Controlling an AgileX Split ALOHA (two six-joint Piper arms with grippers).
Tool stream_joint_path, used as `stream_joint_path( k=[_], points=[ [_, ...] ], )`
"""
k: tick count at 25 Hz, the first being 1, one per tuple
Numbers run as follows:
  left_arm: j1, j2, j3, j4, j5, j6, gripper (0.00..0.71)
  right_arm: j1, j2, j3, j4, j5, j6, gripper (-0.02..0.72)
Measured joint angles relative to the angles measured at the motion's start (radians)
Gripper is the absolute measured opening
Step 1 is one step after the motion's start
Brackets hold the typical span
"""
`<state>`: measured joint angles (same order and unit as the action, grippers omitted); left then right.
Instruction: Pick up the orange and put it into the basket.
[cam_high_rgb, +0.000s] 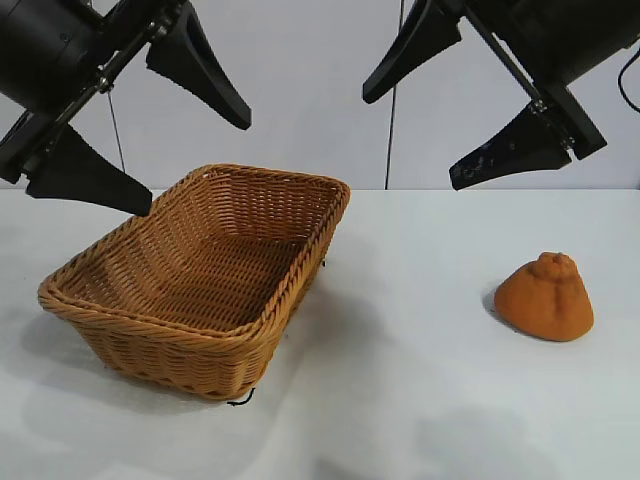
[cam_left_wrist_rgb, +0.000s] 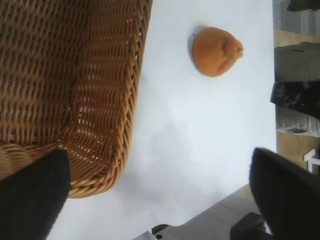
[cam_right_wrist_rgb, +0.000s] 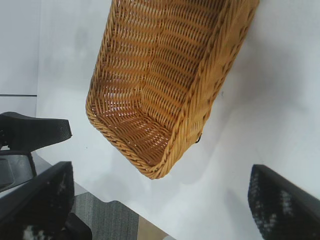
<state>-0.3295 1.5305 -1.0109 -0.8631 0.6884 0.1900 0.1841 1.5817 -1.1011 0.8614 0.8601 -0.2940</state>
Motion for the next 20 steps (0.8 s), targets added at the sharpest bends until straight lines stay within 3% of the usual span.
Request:
stream_joint_path(
  k=[12, 20],
  points=[
    [0.0, -0.005, 0.0, -0.025, -0.005, -0.021, 0.697, 0.0, 0.0, 0.0, -0.001, -0.004, 0.0, 0.649],
    [0.0, -0.13, 0.003, 0.048, -0.001, -0.176, 0.697, 0.0, 0.0, 0.0, -0.005, -0.004, 0.0, 0.649]
  ],
)
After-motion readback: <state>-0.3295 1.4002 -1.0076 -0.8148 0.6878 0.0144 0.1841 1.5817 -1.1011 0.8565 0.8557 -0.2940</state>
